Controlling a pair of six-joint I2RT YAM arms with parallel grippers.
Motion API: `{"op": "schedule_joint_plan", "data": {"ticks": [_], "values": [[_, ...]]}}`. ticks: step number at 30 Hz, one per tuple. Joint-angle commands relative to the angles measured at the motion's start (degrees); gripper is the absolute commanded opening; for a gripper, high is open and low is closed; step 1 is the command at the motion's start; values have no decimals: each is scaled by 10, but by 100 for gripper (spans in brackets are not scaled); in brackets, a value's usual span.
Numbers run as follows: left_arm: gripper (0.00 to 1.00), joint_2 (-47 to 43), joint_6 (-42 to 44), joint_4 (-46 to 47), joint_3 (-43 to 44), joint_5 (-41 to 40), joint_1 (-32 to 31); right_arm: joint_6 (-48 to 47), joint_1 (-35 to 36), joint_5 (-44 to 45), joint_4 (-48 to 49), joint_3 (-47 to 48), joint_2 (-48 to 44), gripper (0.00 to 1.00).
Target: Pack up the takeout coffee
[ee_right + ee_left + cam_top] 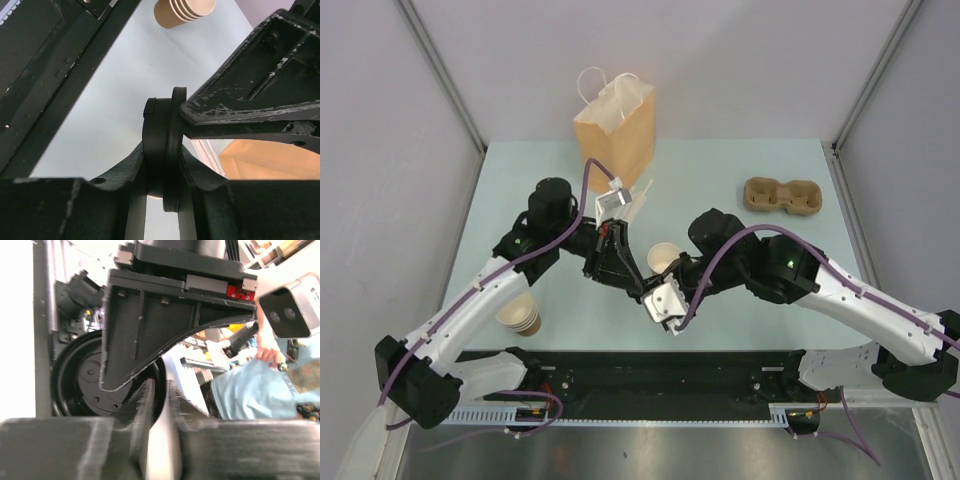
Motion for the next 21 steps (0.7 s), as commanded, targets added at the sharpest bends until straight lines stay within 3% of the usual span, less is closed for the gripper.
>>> {"op": "schedule_joint_plan", "data": {"ticks": [1, 4, 8, 12, 13, 15, 17, 19, 21], "values": [[38, -4, 61, -38, 70, -22, 48, 45, 2, 10, 14, 15, -5, 24], [48, 23, 95, -69, 158, -36, 123, 110, -26, -7, 36, 15, -10, 22], [48, 25, 93, -29, 216, -103, 204, 258, -108, -78, 108, 23, -12, 20], [50, -15, 165, -27, 201, -224, 208, 474, -226, -182, 185, 34, 10, 21], [52, -33, 186, -20, 182, -253, 204, 575, -276, -233, 221, 33, 14, 21], [54, -43, 244, -44, 177, -294, 174, 677, -318, -300, 261, 24, 26, 22], [54, -46, 402, -91, 199, -355, 104, 818, -365, -338, 330, 13, 47, 22], [54, -43, 512, -144, 220, -420, 56, 889, -384, -383, 400, -11, 61, 22], [52, -34, 537, -151, 226, -445, 11, 978, -399, -408, 448, -38, 64, 22]]}}
